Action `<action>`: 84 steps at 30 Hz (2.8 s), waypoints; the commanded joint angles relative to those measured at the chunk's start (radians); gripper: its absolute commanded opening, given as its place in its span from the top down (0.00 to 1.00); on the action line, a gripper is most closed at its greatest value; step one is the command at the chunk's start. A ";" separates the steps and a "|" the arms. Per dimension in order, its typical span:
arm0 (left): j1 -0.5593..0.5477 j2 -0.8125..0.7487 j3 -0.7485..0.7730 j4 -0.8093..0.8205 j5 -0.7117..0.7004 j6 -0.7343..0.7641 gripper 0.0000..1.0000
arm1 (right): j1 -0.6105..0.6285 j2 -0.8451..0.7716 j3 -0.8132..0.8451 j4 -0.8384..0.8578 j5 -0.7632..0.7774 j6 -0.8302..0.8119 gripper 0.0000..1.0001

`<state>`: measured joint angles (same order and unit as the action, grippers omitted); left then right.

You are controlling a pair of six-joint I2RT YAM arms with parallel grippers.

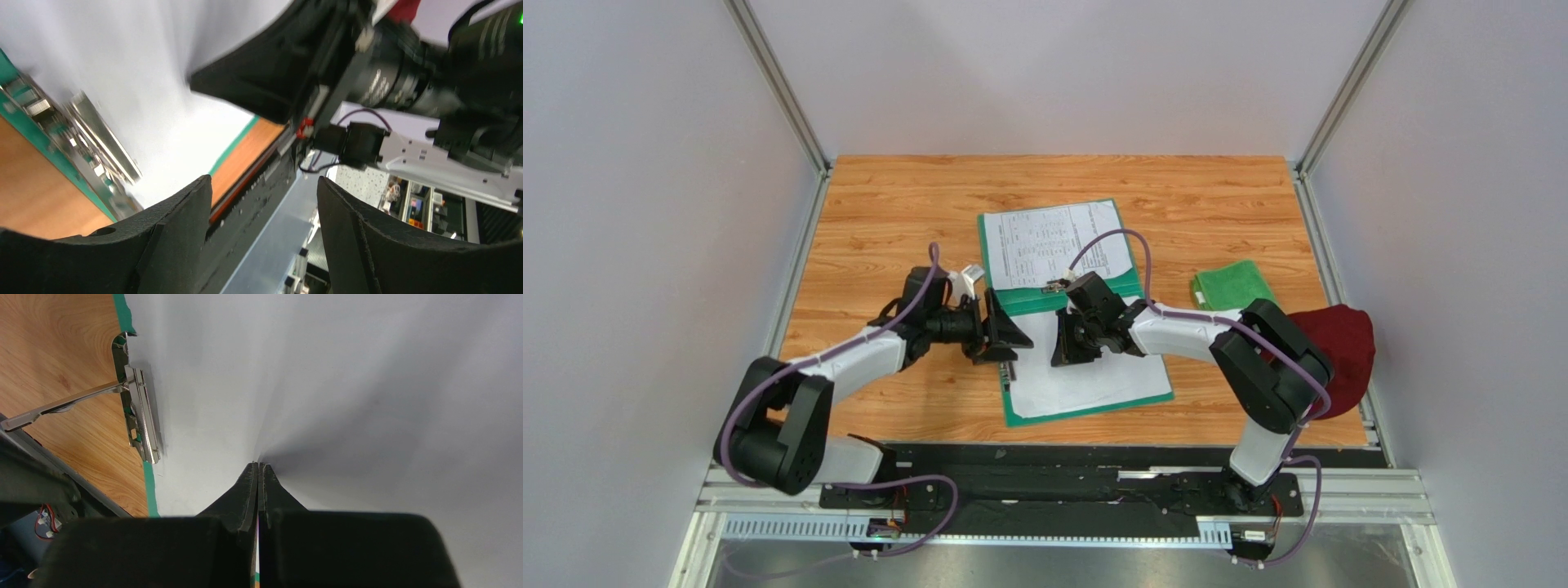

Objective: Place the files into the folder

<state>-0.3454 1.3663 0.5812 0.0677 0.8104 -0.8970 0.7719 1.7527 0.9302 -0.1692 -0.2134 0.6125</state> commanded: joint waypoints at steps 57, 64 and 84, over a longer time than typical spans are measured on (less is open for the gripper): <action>0.106 0.115 0.342 -0.472 -0.231 0.198 0.26 | 0.043 -0.028 0.246 -0.289 0.069 0.105 0.54; 0.068 0.140 0.302 -0.299 -0.155 0.158 0.34 | 0.055 -0.062 0.254 -0.294 0.055 0.115 0.53; 0.048 0.355 0.241 -0.151 -0.212 0.201 0.70 | 0.141 -0.038 0.151 -0.017 -0.158 0.435 0.52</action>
<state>-0.2943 1.7123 0.8360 -0.1394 0.6250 -0.7334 0.8978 1.6684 1.0828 -0.2947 -0.3058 0.9714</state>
